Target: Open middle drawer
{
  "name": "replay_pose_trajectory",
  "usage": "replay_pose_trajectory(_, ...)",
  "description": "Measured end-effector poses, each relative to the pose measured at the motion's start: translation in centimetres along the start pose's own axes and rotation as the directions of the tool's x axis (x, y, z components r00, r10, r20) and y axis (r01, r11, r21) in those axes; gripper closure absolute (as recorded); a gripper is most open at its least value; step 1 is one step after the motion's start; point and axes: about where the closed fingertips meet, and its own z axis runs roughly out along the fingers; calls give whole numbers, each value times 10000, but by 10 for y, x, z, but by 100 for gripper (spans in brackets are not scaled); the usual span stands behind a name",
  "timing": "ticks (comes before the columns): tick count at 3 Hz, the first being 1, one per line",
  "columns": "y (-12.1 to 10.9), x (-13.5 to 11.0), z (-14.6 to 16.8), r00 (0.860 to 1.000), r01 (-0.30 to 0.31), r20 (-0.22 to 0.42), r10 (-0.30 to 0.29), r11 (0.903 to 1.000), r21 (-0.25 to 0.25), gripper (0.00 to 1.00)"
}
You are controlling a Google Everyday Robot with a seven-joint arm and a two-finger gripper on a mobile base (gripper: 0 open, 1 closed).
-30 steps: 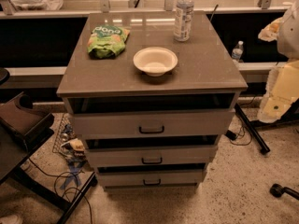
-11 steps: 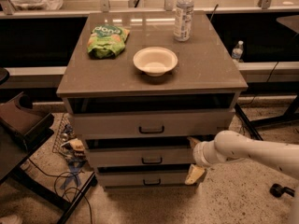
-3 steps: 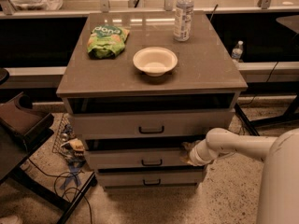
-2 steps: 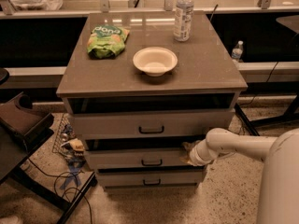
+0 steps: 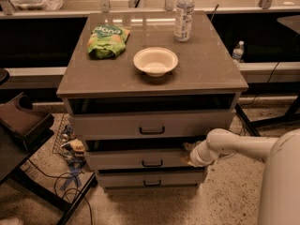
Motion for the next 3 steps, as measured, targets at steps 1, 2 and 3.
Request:
replay_pose_trajectory(1, 0, 0, 0, 10000, 0, 0, 0, 10000, 0, 100)
replay_pose_trajectory(2, 0, 0, 0, 10000, -1, 0, 1, 10000, 0, 100)
replay_pose_trajectory(3, 0, 0, 0, 10000, -1, 0, 1, 10000, 0, 100)
